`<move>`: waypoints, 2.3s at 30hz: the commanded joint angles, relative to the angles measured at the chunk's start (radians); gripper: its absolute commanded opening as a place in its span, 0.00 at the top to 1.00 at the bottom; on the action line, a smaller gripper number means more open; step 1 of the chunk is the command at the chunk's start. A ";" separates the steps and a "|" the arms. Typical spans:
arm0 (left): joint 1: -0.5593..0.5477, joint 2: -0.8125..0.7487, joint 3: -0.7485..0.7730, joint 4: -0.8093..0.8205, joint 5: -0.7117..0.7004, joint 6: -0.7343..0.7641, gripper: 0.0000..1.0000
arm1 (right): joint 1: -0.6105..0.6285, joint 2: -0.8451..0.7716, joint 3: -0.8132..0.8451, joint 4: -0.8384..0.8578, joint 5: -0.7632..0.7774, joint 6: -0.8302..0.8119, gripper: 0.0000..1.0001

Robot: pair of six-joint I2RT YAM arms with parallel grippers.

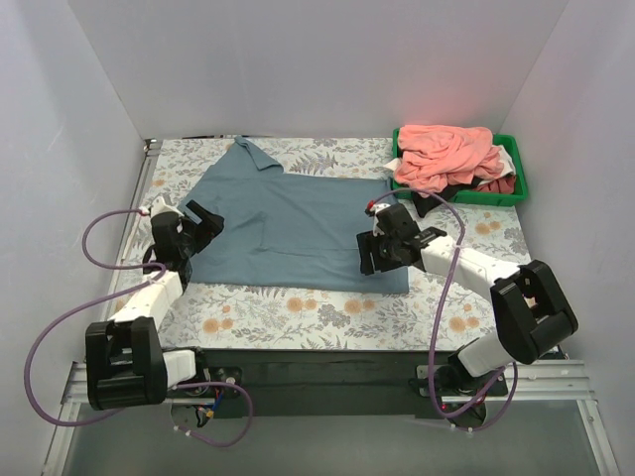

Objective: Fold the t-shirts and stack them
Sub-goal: Fold the tshirt

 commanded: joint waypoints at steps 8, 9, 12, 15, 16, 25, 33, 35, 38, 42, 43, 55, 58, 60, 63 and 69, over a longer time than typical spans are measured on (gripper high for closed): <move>-0.038 0.275 0.196 0.138 0.046 0.013 0.23 | 0.000 0.157 0.273 0.036 0.052 -0.043 0.29; -0.045 0.301 0.204 0.149 0.057 0.010 0.23 | 0.000 0.177 0.287 0.044 0.054 -0.043 0.29; -0.048 0.395 0.251 0.188 0.109 -0.010 0.23 | 0.002 0.275 0.313 0.052 0.077 -0.041 0.30; -0.048 0.467 0.286 0.220 0.149 -0.022 0.23 | 0.000 0.307 0.291 0.085 0.064 -0.034 0.30; -0.048 0.497 0.293 0.226 0.154 -0.022 0.23 | 0.002 0.310 0.284 0.090 0.059 -0.029 0.30; -0.013 0.545 0.236 0.163 0.138 -0.021 0.23 | 0.002 0.306 0.193 0.095 0.048 -0.017 0.31; -0.007 0.414 0.095 0.123 0.111 -0.010 0.23 | 0.000 0.274 0.088 0.085 -0.031 -0.005 0.31; -0.007 0.368 0.063 0.101 0.096 -0.001 0.23 | 0.002 0.260 0.066 0.085 -0.051 -0.003 0.31; -0.007 0.302 0.034 0.064 0.057 0.009 0.22 | 0.006 0.221 0.025 0.084 -0.076 0.008 0.32; -0.007 0.202 -0.017 0.027 0.036 0.009 0.22 | 0.022 0.160 -0.026 0.081 -0.102 0.025 0.31; -0.007 0.183 -0.038 0.019 0.033 0.007 0.22 | 0.026 0.152 -0.044 0.076 -0.110 0.028 0.31; -0.009 -0.028 -0.091 -0.007 -0.001 -0.022 0.23 | 0.057 0.033 -0.023 0.015 -0.085 0.040 0.31; -0.019 0.010 -0.045 0.040 0.019 -0.013 0.23 | 0.057 0.022 0.043 0.012 -0.044 0.025 0.30; -0.056 0.040 -0.007 0.073 -0.021 -0.001 0.23 | 0.058 0.039 0.096 0.013 -0.019 0.006 0.30; -0.139 0.145 0.093 0.096 -0.079 0.036 0.23 | 0.057 0.077 0.147 0.027 0.010 -0.009 0.29; -0.177 0.390 0.253 0.122 -0.070 0.055 0.23 | 0.058 0.158 0.207 0.096 -0.013 -0.038 0.29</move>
